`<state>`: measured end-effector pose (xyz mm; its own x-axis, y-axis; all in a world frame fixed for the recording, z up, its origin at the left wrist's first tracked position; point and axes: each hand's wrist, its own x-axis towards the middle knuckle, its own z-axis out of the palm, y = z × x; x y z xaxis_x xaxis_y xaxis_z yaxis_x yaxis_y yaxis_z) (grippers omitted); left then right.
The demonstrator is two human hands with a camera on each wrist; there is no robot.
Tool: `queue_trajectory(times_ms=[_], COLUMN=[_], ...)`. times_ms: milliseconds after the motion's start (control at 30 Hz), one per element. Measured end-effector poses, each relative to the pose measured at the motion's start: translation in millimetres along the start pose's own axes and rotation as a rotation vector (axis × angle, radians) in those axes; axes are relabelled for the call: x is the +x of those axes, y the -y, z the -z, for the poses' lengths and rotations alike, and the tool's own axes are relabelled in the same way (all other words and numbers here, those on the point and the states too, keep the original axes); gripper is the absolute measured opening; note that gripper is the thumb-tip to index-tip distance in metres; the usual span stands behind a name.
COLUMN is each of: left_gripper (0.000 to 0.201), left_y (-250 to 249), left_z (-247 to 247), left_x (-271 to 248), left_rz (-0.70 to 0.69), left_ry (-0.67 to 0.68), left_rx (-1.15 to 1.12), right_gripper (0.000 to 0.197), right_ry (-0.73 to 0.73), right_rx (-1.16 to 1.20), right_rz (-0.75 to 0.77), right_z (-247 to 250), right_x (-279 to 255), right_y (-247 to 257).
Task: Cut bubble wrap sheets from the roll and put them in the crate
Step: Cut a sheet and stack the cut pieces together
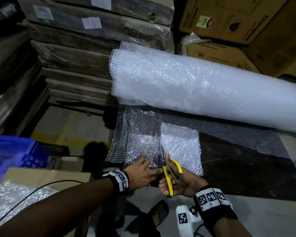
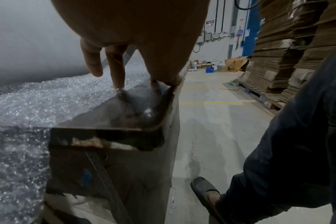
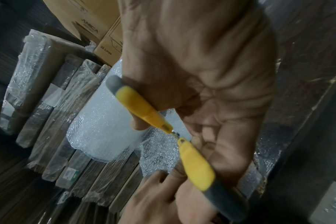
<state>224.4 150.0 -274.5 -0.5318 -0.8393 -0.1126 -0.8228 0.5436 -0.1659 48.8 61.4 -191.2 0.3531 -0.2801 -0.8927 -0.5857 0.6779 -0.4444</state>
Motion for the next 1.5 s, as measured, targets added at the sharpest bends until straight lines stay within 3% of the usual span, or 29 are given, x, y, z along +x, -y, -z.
queue_trajectory(times_ms=[167, 433, 600, 733, 933, 1067, 1300, 1433, 1500], left_gripper=[0.046, 0.063, 0.058, 0.058, 0.060, 0.058, 0.050, 0.034, 0.023], left_y=[1, -3, -3, -2, -6, -8, -1, 11, 20], left_z=[-2, 14, 8, 1, 0, 4, 1, -1, 1], left_x=[0, 9, 6, 2, 6, 6, 2, -3, -3], left_rz=[-0.053, 0.079, 0.095, 0.109, 0.115, 0.145, 0.107, -0.035, -0.040], left_ry=[0.037, 0.187, 0.171, 0.252, 0.156, 0.191, 0.197, 0.009, -0.113], left_rx=[0.040, -0.131, -0.138, -0.135, -0.137, -0.207, -0.153, -0.068, -0.038], right_gripper=[0.082, 0.087, 0.089, 0.088, 0.076, 0.064, 0.067, 0.072, 0.075], right_ry=[-0.032, -0.040, -0.086, -0.182, -0.261, -0.296, -0.299, -0.284, -0.286], right_rx=[-0.023, -0.032, -0.060, -0.098, -0.081, -0.061, -0.052, -0.045, -0.043], right_rz=[0.005, 0.058, 0.085, 0.101, 0.149, 0.243, 0.248, 0.222, 0.215], right_z=[1, -3, -9, -15, -19, -19, -23, -21, -20], right_x=[-1, 8, 14, 17, 22, 24, 25, 27, 30], right_y=[-2, -6, -14, -19, -23, -27, -28, -28, -29])
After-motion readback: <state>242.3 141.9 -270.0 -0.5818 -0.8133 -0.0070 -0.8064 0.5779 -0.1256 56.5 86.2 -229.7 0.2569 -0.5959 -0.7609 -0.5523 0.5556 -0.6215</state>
